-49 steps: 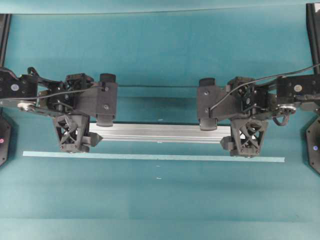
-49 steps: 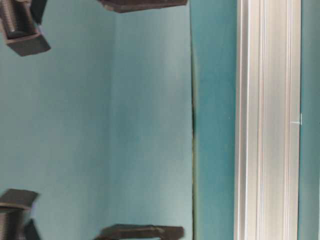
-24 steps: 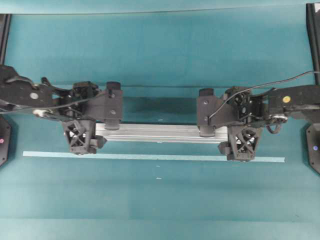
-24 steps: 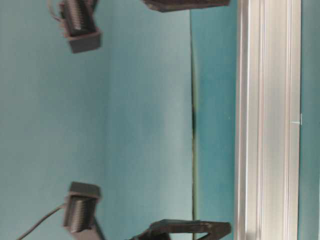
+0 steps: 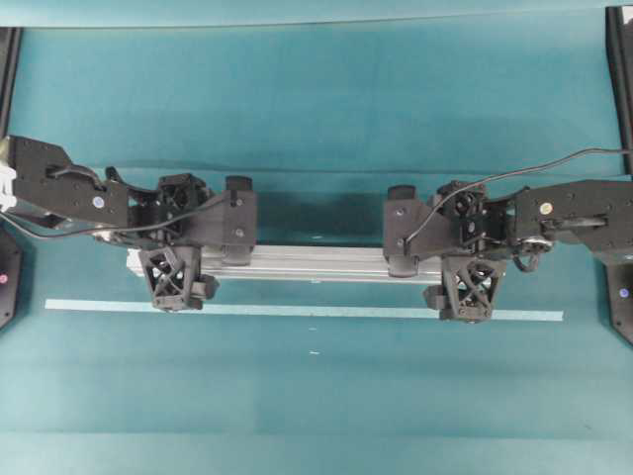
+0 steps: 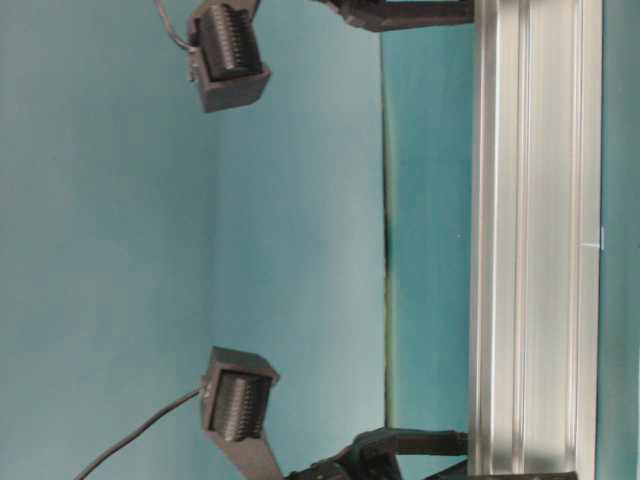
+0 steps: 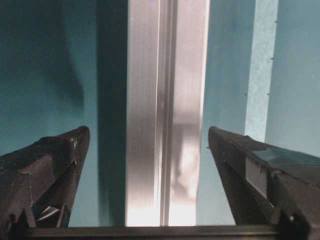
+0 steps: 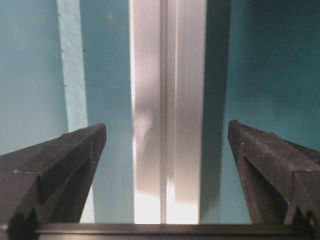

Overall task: Lift the metal rail with both hands and move it towards you.
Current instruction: 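Close both grippers on the rail near its left and right ends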

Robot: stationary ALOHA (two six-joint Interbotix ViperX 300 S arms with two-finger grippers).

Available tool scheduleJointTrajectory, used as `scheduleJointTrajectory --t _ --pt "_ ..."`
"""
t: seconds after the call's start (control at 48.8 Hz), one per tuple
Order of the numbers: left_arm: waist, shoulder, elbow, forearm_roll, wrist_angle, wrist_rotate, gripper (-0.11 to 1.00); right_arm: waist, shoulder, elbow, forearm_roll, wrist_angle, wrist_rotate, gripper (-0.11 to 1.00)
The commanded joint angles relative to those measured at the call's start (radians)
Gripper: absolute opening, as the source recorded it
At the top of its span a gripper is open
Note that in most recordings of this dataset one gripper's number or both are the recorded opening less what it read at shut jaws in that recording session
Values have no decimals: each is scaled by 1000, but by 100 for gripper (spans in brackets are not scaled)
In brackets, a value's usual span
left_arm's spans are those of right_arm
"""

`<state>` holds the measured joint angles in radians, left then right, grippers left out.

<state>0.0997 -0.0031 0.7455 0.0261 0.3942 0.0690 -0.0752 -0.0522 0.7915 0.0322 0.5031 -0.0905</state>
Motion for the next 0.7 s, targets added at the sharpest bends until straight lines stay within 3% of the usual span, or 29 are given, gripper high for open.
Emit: scheduleJointTrajectory --t 0.0,0.266,0.451,0.553,0.676 --pt "0 5 -2 2 -18 -2 98 -2 12 3 2 -18 2 100" --pt "0 8 0 0 -29 -5 98 -2 17 5 3 -28 2 100" --pt "0 8 -2 2 -31 -49 92 -2 20 3 3 -25 5 98" --pt "-6 8 2 0 -31 -60 74 -2 25 0 3 -20 5 85" --pt "-9 8 9 0 -29 -75 41 2 28 -5 8 -14 5 53"
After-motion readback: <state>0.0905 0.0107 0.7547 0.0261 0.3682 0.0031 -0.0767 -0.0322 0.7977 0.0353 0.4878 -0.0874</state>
